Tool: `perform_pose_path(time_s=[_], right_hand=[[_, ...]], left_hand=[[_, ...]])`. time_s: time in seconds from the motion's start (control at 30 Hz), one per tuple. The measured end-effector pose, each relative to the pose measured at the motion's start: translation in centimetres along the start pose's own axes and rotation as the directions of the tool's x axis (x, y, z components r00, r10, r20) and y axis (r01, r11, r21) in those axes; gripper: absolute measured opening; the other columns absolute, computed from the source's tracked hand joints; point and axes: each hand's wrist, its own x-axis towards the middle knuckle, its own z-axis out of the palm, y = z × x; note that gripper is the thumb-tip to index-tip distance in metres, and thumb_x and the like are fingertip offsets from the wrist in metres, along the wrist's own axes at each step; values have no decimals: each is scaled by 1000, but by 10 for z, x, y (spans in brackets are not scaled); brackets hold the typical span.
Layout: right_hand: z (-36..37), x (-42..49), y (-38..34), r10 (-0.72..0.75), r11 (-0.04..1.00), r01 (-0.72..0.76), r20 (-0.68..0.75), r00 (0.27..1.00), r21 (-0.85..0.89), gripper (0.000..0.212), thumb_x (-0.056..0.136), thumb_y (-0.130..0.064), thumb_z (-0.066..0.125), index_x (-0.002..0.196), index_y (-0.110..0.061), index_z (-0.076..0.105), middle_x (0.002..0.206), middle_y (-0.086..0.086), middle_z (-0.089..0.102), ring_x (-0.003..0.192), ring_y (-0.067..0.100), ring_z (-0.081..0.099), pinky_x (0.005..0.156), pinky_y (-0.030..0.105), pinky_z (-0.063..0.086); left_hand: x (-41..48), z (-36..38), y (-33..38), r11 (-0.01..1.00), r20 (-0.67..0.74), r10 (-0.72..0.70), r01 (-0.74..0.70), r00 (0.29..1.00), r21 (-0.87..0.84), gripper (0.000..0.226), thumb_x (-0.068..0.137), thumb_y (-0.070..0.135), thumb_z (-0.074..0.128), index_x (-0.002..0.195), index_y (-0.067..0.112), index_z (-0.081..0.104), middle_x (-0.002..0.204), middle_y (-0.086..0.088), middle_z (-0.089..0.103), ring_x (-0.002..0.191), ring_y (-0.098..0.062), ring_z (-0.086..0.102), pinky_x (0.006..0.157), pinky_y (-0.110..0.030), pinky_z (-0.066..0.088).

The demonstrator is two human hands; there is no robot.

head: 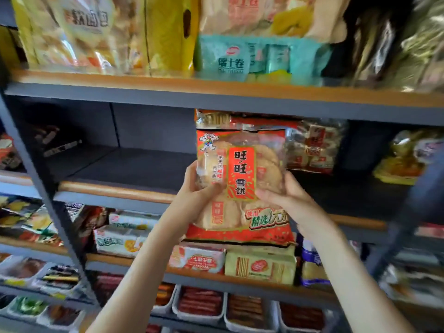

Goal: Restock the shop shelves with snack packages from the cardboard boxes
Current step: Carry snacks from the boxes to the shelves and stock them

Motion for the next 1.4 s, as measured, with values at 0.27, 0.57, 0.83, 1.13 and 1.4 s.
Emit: perform_pose_path(time_s=[0.27,0.57,0.83,1.13,1.4], right_hand=[[-110,8,16,-132,991,125,-295,946,-43,63,71,-16,81,124,-33,50,117,-9,66,110,12,63,100,44,46],[-164,34,45,-142,970,217,-474,869,107,46,82,-6,70,122,-22,55,117,3,67,109,22,64,93,44,50],[-199,73,51,-92,962,238,-663,743,134,41,81,-18,72,117,-24,54,118,2,64,107,22,64,90,41,52],[-213,116,73,-125,903,-182,-644,755,-389,86,84,-35,69,150,-33,14,151,4,33,135,28,34,107,53,33],[-188,135,76,-122,252,-254,-291,949,-934,119,69,-56,76,150,-37,-10,155,-1,-29,142,28,-26,111,64,-1]], left_hand=[[52,110,-26,946,82,131,-150,988,288,71,88,31,67,143,29,22,90,2,65,68,-8,61,63,-26,49],[91,145,-28,392,242,456,-438,856,809,64,93,41,54,149,23,28,156,-11,20,143,-29,16,115,-45,17],[123,135,-40,-16,466,370,-496,804,868,77,92,57,47,153,33,6,161,-6,-8,147,-24,-13,115,-46,-12],[162,139,-45,-286,547,351,-469,760,835,91,85,64,53,153,33,0,160,-11,-12,147,-29,-15,112,-50,-15],[189,120,-68,-260,475,451,-398,755,880,99,73,84,23,152,26,10,158,-17,13,147,-33,12,113,-52,-2]])
